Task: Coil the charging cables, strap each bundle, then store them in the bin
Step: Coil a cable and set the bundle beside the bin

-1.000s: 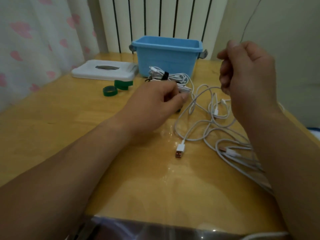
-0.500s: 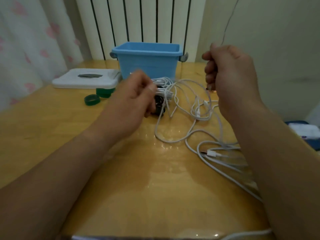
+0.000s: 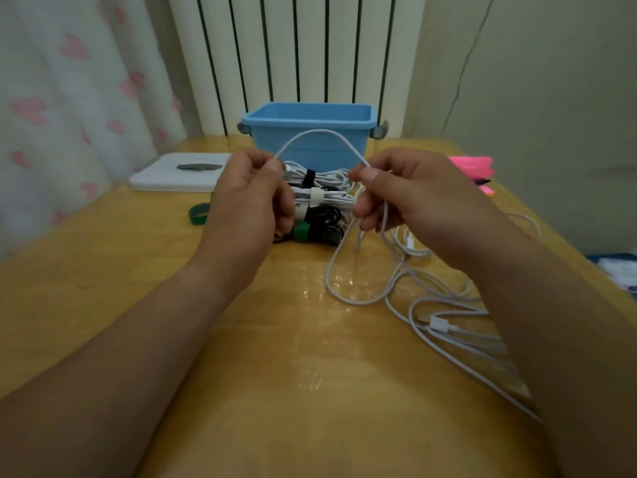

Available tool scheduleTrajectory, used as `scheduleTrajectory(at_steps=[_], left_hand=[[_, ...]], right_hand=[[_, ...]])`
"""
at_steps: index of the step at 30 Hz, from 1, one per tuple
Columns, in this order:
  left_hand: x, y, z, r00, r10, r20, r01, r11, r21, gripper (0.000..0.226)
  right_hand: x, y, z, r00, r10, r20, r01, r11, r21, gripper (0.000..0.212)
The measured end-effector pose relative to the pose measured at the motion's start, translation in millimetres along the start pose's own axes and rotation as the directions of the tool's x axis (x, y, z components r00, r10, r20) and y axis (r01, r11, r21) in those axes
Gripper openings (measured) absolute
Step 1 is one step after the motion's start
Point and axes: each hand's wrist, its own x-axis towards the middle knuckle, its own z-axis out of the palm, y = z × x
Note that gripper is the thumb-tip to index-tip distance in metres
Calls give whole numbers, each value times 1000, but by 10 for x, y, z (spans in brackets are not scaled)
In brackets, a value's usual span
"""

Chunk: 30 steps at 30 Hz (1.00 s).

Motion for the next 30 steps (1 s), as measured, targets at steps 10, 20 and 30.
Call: scheduleTrajectory(at_steps=[10, 20, 30], left_hand=[[-142, 28, 160, 937, -107, 334, 149, 983, -105, 41], [70, -14, -18, 918, -122, 378, 343, 724, -598, 40], [289, -53, -398, 988, -156, 18, 156, 988, 3, 37]], right_hand=[[-71, 83, 458, 996, -84, 0, 83, 989, -126, 31], [-92, 124, 486, 992, -43, 117, 77, 947, -311, 12], [-96, 65, 248, 980, -66, 190, 174, 747, -641, 6]])
